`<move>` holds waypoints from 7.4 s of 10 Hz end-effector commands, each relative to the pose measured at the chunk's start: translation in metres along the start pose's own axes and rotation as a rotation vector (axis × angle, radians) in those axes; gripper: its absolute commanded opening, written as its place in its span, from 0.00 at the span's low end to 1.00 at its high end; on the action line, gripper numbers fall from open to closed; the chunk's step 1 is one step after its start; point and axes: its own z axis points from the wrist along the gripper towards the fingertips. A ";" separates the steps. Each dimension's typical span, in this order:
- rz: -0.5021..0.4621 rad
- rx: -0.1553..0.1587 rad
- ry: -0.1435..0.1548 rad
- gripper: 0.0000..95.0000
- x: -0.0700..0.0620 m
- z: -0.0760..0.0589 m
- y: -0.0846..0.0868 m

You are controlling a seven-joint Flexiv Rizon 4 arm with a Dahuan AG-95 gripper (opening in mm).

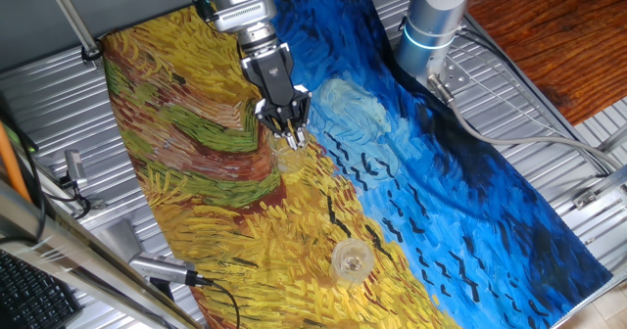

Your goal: Stir the beaker with a glass rod

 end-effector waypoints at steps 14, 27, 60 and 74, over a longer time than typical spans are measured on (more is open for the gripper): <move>-0.002 0.002 0.003 0.00 0.000 0.002 0.000; -0.013 0.005 -0.004 0.20 0.001 0.004 -0.001; 0.478 0.105 0.788 0.00 0.071 -0.087 -0.021; 0.462 0.102 0.744 0.00 0.125 -0.117 -0.062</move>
